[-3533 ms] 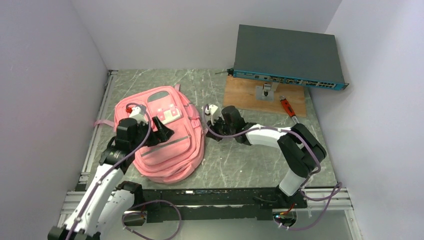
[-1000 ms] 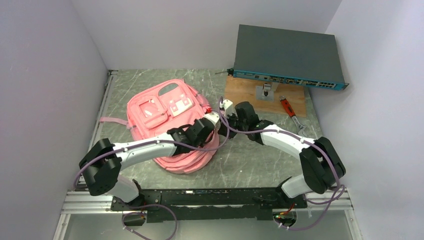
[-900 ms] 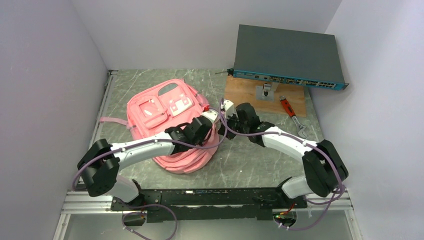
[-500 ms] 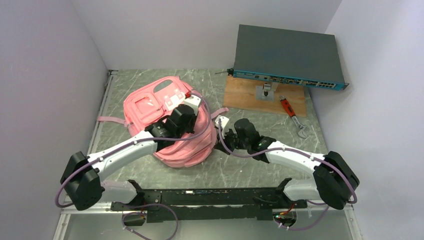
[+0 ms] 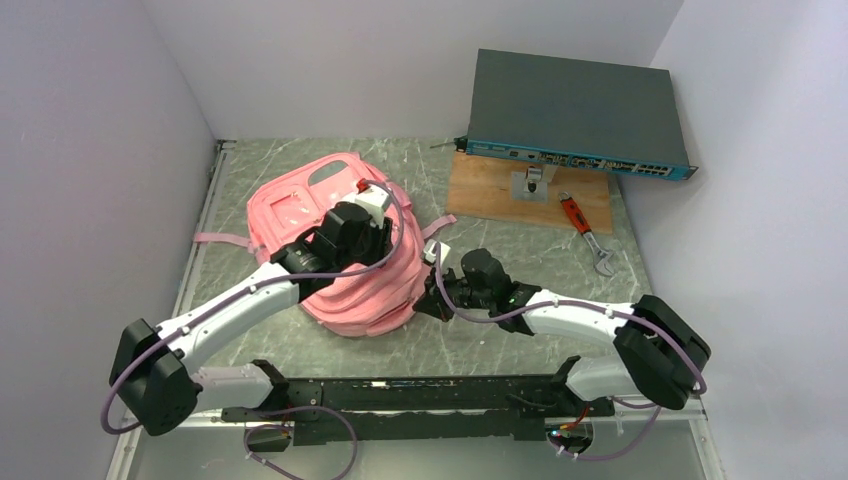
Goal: Pack the student bag
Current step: Zip the student bag at the center of the board.
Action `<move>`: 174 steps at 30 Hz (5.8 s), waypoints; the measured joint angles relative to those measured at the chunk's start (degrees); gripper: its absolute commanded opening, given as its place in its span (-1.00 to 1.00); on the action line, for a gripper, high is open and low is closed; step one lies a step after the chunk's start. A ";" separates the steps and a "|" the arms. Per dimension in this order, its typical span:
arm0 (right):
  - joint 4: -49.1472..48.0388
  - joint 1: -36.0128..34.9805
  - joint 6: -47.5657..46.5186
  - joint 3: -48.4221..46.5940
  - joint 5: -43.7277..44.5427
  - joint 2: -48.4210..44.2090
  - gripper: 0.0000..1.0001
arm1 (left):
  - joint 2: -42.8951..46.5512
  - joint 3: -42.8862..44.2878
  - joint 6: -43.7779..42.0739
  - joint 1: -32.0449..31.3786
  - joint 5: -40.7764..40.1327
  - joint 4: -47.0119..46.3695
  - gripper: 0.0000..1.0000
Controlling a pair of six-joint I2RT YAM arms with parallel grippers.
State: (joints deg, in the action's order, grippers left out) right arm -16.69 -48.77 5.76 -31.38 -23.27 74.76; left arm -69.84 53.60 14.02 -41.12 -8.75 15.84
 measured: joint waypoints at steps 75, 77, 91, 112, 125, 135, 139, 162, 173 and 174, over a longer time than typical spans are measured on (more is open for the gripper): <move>13.44 10.27 50.64 5.33 18.49 -15.89 0.14 | 12.26 -17.81 30.93 -18.14 6.05 -4.07 0.14; 12.74 10.27 52.76 5.33 17.99 -13.97 0.15 | 8.92 -16.74 32.48 -20.24 2.38 -3.10 0.13; 5.49 7.65 61.61 4.83 14.03 -4.48 0.16 | -5.73 -10.23 36.92 -23.61 -10.12 0.20 -0.12; 6.54 4.13 61.92 2.34 18.99 -4.22 0.26 | -15.76 -4.11 35.34 -22.60 -16.63 4.15 -0.78; 5.64 3.26 65.20 2.03 20.02 0.26 0.29 | -6.82 -8.52 29.18 -22.14 -12.70 1.03 -1.00; 7.85 1.79 65.53 -2.82 21.92 4.42 0.25 | -5.60 -8.63 25.31 -21.84 -9.88 1.40 -1.00; 7.87 1.16 66.82 -2.84 23.30 5.95 0.14 | -5.42 -8.63 23.17 -21.84 -9.38 2.40 -1.00; 10.05 6.25 71.71 2.43 23.96 -7.02 -1.00 | 3.56 -13.16 36.65 -22.77 -18.47 9.64 -1.00; 10.25 13.92 70.71 3.82 18.91 -9.66 -1.00 | 11.02 -18.78 40.30 -11.28 -25.59 20.55 -1.00; 10.32 14.43 70.55 3.87 18.67 -9.86 -1.00 | 11.65 -19.37 39.43 -8.87 -25.55 20.87 -1.00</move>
State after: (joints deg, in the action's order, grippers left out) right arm -6.37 -34.35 76.31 -27.51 -4.60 64.90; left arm -58.19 34.24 53.45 -50.00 -34.30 36.71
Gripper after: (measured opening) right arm 0.025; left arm 0.021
